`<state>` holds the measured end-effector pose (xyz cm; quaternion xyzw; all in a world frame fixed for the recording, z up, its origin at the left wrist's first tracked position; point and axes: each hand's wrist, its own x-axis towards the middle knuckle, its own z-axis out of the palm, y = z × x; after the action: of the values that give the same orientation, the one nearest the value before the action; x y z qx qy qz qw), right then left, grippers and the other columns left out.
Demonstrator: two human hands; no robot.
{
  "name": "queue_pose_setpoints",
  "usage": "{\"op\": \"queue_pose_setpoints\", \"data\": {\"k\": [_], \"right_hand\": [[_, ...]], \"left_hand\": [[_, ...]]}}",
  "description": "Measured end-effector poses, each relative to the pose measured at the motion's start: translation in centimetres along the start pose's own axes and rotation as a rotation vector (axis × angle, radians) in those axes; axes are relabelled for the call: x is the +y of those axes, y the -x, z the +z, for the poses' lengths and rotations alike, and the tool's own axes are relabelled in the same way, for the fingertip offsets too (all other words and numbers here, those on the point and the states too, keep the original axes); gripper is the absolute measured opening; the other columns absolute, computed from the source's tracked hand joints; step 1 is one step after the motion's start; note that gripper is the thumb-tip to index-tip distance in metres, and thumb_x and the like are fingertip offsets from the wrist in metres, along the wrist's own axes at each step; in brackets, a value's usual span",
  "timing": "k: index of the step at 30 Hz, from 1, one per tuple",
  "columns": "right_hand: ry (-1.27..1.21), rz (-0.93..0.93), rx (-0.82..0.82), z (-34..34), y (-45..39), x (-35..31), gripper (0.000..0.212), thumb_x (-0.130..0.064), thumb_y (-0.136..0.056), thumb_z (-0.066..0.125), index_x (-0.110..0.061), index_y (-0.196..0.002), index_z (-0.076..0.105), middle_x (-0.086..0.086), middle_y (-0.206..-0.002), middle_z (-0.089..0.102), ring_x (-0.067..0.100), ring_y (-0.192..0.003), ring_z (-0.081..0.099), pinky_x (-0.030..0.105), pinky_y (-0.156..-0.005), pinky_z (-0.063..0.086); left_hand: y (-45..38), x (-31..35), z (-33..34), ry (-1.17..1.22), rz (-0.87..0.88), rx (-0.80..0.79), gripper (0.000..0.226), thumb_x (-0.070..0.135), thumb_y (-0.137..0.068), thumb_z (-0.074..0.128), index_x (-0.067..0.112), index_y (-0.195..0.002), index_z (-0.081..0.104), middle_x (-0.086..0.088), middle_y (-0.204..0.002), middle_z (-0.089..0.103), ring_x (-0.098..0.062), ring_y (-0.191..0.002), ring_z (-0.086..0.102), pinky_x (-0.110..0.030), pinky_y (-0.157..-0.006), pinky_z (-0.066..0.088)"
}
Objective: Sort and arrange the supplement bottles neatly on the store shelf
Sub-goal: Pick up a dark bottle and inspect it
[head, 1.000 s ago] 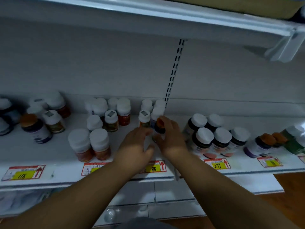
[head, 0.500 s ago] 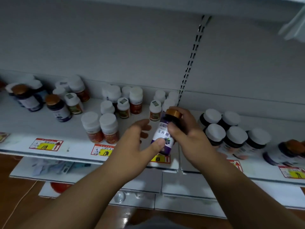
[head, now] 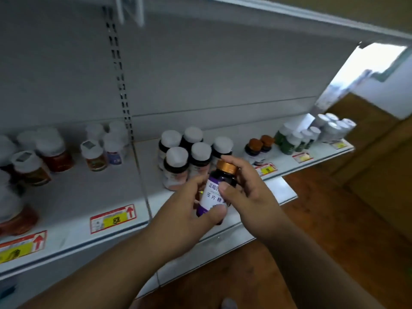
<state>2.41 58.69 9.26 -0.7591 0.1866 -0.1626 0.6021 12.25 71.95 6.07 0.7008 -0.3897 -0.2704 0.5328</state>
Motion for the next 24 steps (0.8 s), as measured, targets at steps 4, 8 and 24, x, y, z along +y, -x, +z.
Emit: {"op": "queue_pose_setpoints", "data": {"k": [4, 8, 24], "right_hand": [[0.043, -0.041, 0.115, -7.2, 1.2, 1.9, 0.046, -0.011, -0.092, 0.060, -0.036, -0.129, 0.049, -0.010, -0.114, 0.062, 0.004, -0.102, 0.064, 0.020, -0.081, 0.054], [0.138, -0.077, 0.147, -16.0, 0.0, 4.5, 0.045, -0.014, -0.091, 0.063, -0.044, -0.122, 0.048, -0.025, -0.104, 0.061, 0.003, -0.102, 0.063, 0.026, -0.085, 0.054], [0.761, -0.194, -0.167, -27.2, -17.5, 12.4, 0.051, -0.021, -0.081, 0.066, -0.037, -0.121, 0.039, -0.003, -0.115, 0.044, 0.018, -0.096, 0.055, 0.031, -0.087, 0.051]], "left_hand": [[-3.6, 0.7, 5.9, -0.072, 0.069, -0.049, 0.066, 0.068, -0.072, 0.051, 0.045, -0.132, 0.036, 0.027, -0.120, 0.053, 0.005, -0.108, 0.053, -0.018, -0.089, 0.046], [-8.6, 1.4, 12.6, -0.230, 0.128, 0.136, 0.058, 0.069, -0.080, 0.033, 0.044, -0.132, 0.037, 0.021, -0.123, 0.048, 0.007, -0.112, 0.044, -0.017, -0.090, 0.040], [-25.6, -0.5, 16.3, -1.248, -0.002, 0.178, 0.080, 0.058, -0.086, 0.054, 0.026, -0.151, 0.021, -0.009, -0.158, 0.021, -0.035, -0.135, 0.032, -0.048, -0.108, 0.028]]}}
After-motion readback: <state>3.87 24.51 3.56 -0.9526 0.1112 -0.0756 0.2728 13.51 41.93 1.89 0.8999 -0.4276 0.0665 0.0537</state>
